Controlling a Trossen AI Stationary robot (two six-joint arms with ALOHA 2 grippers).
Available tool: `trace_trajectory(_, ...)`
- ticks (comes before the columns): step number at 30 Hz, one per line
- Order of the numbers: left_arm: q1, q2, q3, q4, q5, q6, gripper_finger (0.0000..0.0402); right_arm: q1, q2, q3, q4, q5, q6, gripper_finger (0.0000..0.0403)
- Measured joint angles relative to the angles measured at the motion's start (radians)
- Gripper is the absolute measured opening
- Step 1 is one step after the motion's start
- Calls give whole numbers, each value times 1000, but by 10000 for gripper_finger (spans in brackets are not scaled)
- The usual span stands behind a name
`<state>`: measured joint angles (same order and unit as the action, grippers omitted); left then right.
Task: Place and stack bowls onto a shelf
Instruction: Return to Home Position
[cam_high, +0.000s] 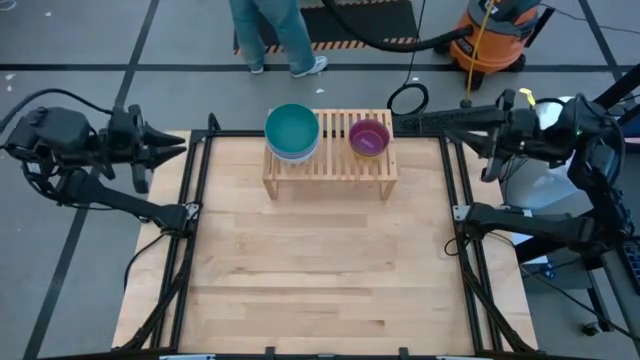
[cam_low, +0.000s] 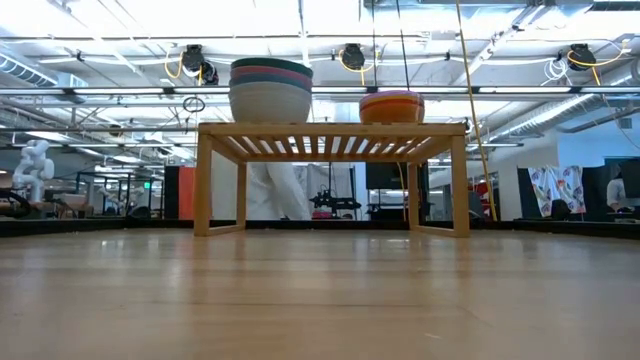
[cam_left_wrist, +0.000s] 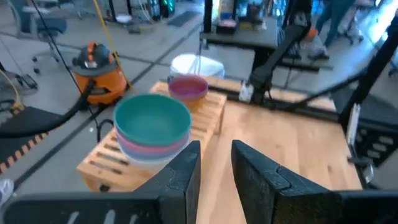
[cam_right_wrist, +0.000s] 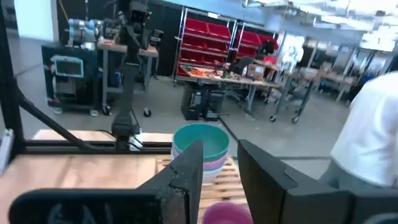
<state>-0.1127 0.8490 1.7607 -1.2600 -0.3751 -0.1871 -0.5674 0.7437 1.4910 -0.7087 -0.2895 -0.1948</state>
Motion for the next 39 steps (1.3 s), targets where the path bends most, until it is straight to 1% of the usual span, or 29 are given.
trace_trajectory(5, 0, -22, -1, -89, 15, -8, 95, 0, -61, -2, -103, 29, 30, 93)
trace_trajectory(16, 0, -145, 0, -104, 16, 9, 95, 0, -236, -1, -184, 26, 96, 93)
trace_trajectory(19, 0, -172, 0, -107, 37, 19, 95, 0, -280, 0, -207, 28, 111, 93)
trace_trajectory(24, 0, -209, 0, -142, 45, 28, 95, 0, -338, -1, -284, 35, 132, 93)
trace_trajectory(30, 0, -238, 0, -165, 45, 21, 95, -1, -418, -1, -327, 82, 176, 93)
trace_trajectory(39, 0, -270, 0, -188, 65, 45, 95, -1, -520, -11, -380, 86, 197, 93)
